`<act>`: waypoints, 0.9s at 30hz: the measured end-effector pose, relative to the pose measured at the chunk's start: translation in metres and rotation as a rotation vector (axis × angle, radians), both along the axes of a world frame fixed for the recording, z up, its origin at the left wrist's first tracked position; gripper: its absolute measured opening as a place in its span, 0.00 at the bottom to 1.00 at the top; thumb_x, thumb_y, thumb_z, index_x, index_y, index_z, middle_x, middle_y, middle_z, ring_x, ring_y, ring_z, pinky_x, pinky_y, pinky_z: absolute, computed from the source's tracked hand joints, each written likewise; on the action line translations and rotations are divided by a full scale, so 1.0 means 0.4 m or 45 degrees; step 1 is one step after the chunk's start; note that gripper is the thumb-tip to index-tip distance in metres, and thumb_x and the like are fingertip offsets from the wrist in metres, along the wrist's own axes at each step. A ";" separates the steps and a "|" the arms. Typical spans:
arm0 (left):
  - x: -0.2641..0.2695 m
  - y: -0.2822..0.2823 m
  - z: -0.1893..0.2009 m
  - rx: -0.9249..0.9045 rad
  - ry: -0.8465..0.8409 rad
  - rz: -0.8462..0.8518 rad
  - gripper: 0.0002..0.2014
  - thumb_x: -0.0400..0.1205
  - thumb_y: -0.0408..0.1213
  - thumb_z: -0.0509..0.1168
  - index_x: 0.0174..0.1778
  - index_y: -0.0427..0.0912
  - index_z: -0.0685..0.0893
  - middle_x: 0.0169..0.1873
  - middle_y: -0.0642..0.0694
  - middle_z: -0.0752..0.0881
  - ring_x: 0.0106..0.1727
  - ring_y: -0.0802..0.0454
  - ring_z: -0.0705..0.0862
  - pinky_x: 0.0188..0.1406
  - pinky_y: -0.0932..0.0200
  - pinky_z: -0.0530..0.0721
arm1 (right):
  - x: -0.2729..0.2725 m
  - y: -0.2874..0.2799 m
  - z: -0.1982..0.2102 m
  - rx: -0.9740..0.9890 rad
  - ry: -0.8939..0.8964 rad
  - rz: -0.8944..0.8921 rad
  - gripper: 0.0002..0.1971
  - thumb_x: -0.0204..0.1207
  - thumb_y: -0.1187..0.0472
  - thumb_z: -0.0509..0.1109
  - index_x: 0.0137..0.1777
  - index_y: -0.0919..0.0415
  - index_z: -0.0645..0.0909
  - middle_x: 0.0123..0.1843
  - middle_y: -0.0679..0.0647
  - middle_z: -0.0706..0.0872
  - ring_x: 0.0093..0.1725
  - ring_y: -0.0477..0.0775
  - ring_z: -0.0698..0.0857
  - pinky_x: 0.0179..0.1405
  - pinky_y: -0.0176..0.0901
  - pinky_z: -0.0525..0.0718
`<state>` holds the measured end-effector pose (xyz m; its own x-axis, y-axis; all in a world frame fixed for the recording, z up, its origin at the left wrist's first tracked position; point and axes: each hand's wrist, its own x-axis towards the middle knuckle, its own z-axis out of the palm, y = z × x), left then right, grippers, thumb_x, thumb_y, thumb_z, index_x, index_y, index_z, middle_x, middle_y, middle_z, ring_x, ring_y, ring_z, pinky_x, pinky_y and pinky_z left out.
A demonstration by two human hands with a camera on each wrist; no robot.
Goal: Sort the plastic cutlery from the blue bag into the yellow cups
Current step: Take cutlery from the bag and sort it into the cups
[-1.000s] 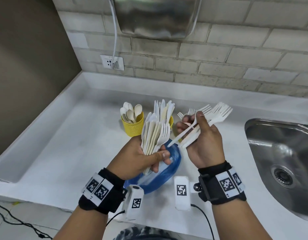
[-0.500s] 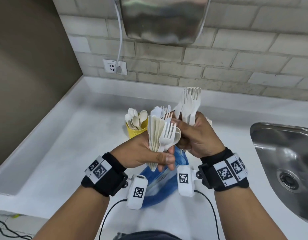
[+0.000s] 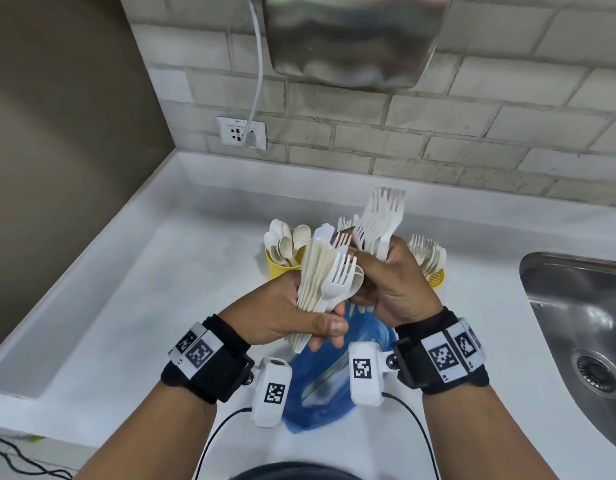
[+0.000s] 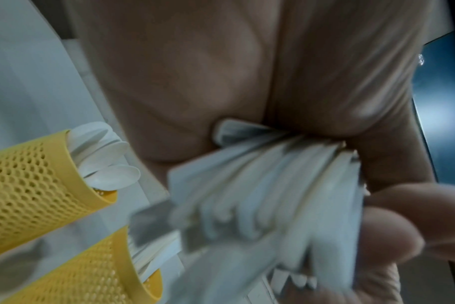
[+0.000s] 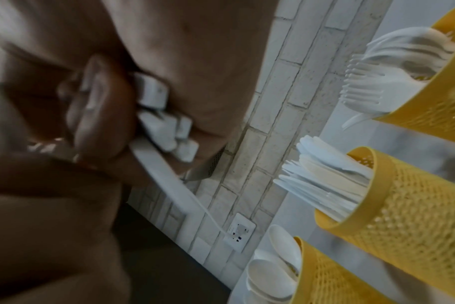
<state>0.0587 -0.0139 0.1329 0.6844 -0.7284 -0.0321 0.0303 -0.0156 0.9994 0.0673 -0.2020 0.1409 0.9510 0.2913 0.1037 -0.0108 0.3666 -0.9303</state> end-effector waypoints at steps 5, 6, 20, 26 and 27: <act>0.012 -0.004 -0.016 -0.076 0.057 -0.024 0.07 0.80 0.29 0.75 0.44 0.42 0.84 0.36 0.37 0.90 0.26 0.45 0.81 0.29 0.57 0.84 | 0.011 -0.011 -0.007 0.005 -0.034 0.124 0.29 0.69 0.46 0.85 0.39 0.74 0.78 0.22 0.54 0.75 0.16 0.45 0.69 0.18 0.30 0.66; 0.014 -0.008 -0.018 -0.099 0.073 -0.025 0.07 0.79 0.30 0.75 0.45 0.41 0.83 0.35 0.37 0.90 0.26 0.45 0.81 0.29 0.58 0.84 | 0.011 -0.009 -0.007 0.005 -0.049 0.093 0.32 0.70 0.47 0.84 0.40 0.79 0.76 0.23 0.57 0.76 0.16 0.47 0.72 0.18 0.31 0.67; 0.019 -0.001 -0.037 -0.130 0.061 0.113 0.06 0.84 0.31 0.71 0.55 0.39 0.84 0.36 0.35 0.85 0.23 0.51 0.79 0.31 0.59 0.83 | 0.010 0.035 0.000 0.001 -0.038 -0.463 0.15 0.84 0.65 0.69 0.34 0.63 0.76 0.19 0.51 0.74 0.15 0.50 0.71 0.16 0.32 0.65; 0.008 0.001 -0.036 -0.078 0.021 0.282 0.06 0.84 0.33 0.73 0.53 0.44 0.83 0.32 0.29 0.77 0.23 0.49 0.74 0.30 0.59 0.80 | 0.024 0.037 -0.010 0.163 0.002 -0.558 0.09 0.83 0.65 0.68 0.44 0.70 0.76 0.17 0.48 0.64 0.15 0.46 0.62 0.19 0.31 0.63; 0.006 -0.004 -0.036 -0.080 0.024 0.328 0.07 0.84 0.32 0.72 0.53 0.48 0.83 0.30 0.34 0.77 0.22 0.49 0.73 0.28 0.59 0.80 | 0.023 0.034 -0.012 0.154 -0.015 -0.549 0.09 0.83 0.66 0.68 0.43 0.70 0.76 0.17 0.48 0.64 0.15 0.47 0.61 0.19 0.32 0.63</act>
<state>0.0610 -0.0154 0.1185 0.8471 -0.5313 -0.0069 0.0440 0.0572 0.9974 0.0766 -0.1884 0.1361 0.9813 -0.1468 0.1245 0.1776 0.4410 -0.8798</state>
